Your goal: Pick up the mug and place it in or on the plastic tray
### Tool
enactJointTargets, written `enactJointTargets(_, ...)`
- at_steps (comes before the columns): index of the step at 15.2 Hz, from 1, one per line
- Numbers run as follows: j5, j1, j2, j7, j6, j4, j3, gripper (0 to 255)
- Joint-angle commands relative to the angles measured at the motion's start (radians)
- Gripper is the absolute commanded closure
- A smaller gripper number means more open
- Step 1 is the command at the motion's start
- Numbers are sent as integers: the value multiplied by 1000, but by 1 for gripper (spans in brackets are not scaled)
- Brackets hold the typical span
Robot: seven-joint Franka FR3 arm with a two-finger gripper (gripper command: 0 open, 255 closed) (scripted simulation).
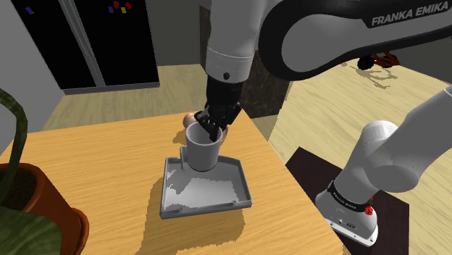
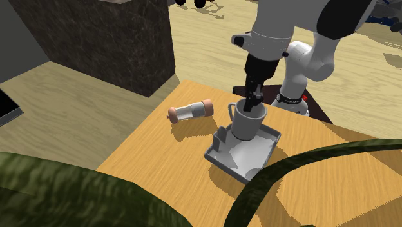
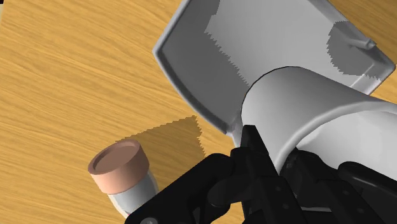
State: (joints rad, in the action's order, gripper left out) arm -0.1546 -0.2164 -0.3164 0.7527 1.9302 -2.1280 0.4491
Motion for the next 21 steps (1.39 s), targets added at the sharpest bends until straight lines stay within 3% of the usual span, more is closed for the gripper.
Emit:
enactJointTargets(1,-2,-1,0,-1,29,-28,3,255)
enactJointTargets(9,-2,-2,1,-1,34,-32,3,255)
enactJointTargets(10,-2,-2,1,-1,34,-32,3,0)
enactJointTargets(15,-2,-2,1,-1,34,-32,3,0)
enactJointTargets(19,-1,2,-20,-3,-94,75,-14,0)
enactJointTargets(21,-1,2,-20,-3,-94,75,-14,0)
